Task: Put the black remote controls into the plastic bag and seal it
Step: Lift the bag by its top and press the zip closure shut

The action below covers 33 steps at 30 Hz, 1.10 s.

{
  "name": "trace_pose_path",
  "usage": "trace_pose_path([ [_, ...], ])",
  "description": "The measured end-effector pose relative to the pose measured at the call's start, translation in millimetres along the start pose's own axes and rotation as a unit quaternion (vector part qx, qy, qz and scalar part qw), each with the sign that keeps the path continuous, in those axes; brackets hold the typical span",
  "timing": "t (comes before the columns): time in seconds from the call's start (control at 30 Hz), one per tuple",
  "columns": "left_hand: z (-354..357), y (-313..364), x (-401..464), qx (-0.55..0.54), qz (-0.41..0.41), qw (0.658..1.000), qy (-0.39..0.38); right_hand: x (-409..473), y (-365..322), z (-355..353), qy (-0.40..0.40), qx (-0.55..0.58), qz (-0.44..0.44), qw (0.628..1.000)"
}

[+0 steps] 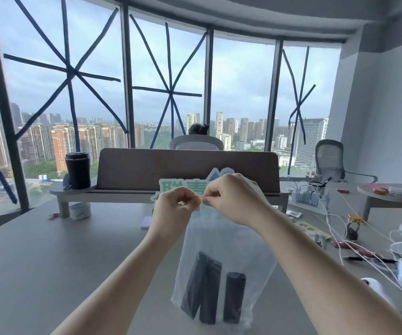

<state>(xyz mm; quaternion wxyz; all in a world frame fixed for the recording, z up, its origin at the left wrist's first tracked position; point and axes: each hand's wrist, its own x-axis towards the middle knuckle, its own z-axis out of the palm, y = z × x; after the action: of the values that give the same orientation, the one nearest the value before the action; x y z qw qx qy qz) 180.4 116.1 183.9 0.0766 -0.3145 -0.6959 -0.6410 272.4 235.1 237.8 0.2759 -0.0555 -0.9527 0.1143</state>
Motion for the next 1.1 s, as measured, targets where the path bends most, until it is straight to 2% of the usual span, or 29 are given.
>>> trace_pose_path([
  [0.3,1.8,2.8,2.5,0.009,0.016,1.000,0.002,2.3,-3.1,-5.8,-0.009,0.008,0.027,1.000],
  [0.57,6.3,-2.1,1.2,-0.021,-0.002,0.999,0.024,3.2,-0.3,6.5,-0.019,0.038,0.031,0.999],
  [0.8,-10.5,-14.7,8.3,-0.063,-0.046,0.994,0.082,-14.6,17.7,5.0,-0.013,-0.049,0.037,0.998],
  [1.1,-43.8,-33.4,13.3,-0.087,-0.068,0.986,0.125,-36.2,41.2,-0.8,-0.018,-0.086,0.057,0.994],
])
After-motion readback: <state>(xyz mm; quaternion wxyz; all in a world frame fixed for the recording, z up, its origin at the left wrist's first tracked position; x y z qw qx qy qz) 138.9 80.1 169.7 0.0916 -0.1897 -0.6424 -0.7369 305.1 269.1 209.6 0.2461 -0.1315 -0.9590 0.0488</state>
